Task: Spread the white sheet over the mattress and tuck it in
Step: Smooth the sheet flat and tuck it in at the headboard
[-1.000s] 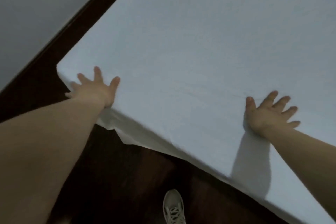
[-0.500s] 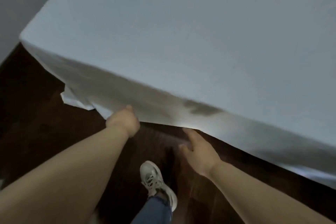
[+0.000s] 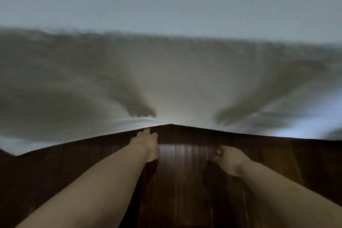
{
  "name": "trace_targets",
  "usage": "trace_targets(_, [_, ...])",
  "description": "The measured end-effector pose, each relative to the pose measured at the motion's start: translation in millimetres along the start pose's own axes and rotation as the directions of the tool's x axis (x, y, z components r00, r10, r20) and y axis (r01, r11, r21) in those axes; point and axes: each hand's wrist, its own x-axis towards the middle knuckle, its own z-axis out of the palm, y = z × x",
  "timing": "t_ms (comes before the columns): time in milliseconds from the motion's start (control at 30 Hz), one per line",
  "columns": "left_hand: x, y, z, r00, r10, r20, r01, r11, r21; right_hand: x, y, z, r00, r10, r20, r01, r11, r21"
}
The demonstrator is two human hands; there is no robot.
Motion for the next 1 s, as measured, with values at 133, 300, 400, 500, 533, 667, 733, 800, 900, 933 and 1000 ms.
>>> trace_targets(133, [69, -7, 28, 0.998, 0.000, -0.068, 0.005, 0.997, 0.073, 69, 4, 21, 0.988, -0.036, -0.147, 0.043, 0.998, 0.043])
trace_targets(300, [118, -20, 48, 0.998, -0.024, -0.063, 0.025, 1.000, 0.007, 98, 6, 35, 0.948, 0.000, -0.317, 0.071, 0.975, 0.210])
trace_targets(400, [124, -28, 50, 0.984, -0.013, -0.180, 0.019, 0.999, 0.031, 83, 9, 51, 0.934, -0.070, -0.349, 0.141, 0.973, 0.183])
trace_targets(500, [118, -34, 53, 0.975, 0.029, -0.222, 0.000, 0.992, 0.129, 77, 17, 61, 0.956, -0.109, -0.274, 0.136, 0.988, 0.079])
trace_targets(533, [115, -35, 55, 0.965, 0.054, -0.255, -0.016, 0.989, 0.150, 79, 18, 61, 0.956, -0.097, -0.275, 0.119, 0.991, 0.061])
trace_targets(667, [89, -39, 64, 0.926, 0.090, -0.366, -0.046, 0.991, 0.127, 91, 9, 58, 0.943, -0.101, -0.317, 0.108, 0.994, 0.003])
trace_targets(733, [68, -46, 75, 0.922, 0.125, -0.366, -0.092, 0.990, 0.107, 93, -4, 67, 0.928, -0.169, -0.332, 0.161, 0.986, -0.052])
trace_targets(800, [50, -55, 80, 0.928, 0.186, -0.324, -0.153, 0.980, 0.125, 93, -19, 80, 0.900, -0.246, -0.361, 0.203, 0.967, -0.151])
trace_targets(900, [33, -61, 78, 0.925, 0.243, -0.291, -0.200, 0.965, 0.170, 91, -38, 95, 0.865, -0.325, -0.381, 0.211, 0.926, -0.312])
trace_targets(933, [30, -61, 75, 0.922, 0.245, -0.300, -0.203, 0.965, 0.164, 90, -42, 98, 0.858, -0.346, -0.380, 0.215, 0.914, -0.345])
trace_targets(1000, [26, -57, 69, 0.929, 0.222, -0.296, -0.188, 0.972, 0.140, 89, -46, 101, 0.850, -0.359, -0.385, 0.213, 0.903, -0.372])
